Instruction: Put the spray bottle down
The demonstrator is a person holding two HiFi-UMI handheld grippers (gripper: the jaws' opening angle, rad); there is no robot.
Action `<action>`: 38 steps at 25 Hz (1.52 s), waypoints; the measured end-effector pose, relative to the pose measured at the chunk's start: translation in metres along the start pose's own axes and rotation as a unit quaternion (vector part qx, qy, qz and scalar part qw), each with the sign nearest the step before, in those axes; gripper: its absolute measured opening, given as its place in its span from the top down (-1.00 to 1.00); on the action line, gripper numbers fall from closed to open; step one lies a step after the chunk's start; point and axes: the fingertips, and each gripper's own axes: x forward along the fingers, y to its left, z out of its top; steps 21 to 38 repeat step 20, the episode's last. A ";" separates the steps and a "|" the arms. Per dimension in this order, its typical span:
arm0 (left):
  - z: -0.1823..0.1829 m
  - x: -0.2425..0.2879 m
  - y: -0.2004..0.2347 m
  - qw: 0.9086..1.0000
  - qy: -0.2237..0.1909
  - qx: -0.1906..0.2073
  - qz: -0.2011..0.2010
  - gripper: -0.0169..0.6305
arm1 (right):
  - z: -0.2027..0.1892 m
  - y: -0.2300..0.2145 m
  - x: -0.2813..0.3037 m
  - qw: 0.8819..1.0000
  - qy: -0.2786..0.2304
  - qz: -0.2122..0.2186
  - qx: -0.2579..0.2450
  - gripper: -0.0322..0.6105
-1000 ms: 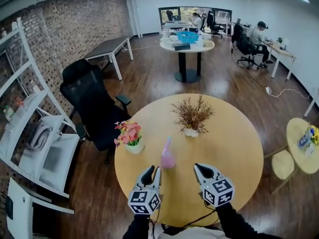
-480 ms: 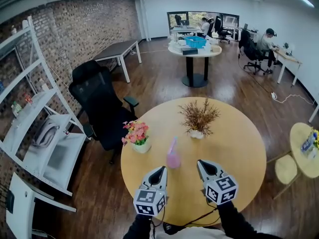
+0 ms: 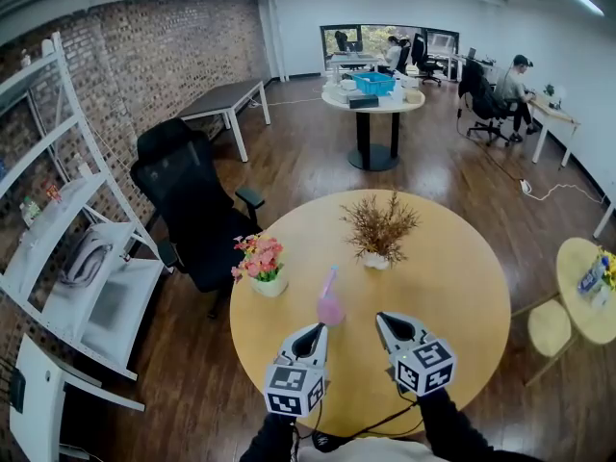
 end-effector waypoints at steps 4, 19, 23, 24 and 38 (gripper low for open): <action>0.001 0.000 -0.001 1.000 0.002 0.000 0.001 0.97 | 0.002 0.002 0.001 1.000 0.000 0.005 -0.004 0.96; -0.003 -0.002 -0.005 1.000 0.005 -0.003 -0.003 0.97 | 0.000 0.011 0.000 1.000 0.006 0.019 -0.013 0.96; -0.004 -0.002 -0.006 1.000 0.006 -0.003 -0.004 0.97 | -0.001 0.011 -0.001 1.000 0.005 0.019 -0.013 0.96; -0.004 -0.002 -0.006 1.000 0.006 -0.003 -0.004 0.97 | -0.001 0.011 -0.001 1.000 0.005 0.019 -0.013 0.96; -0.004 -0.002 -0.006 1.000 0.006 -0.003 -0.004 0.97 | -0.001 0.011 -0.001 1.000 0.005 0.019 -0.013 0.96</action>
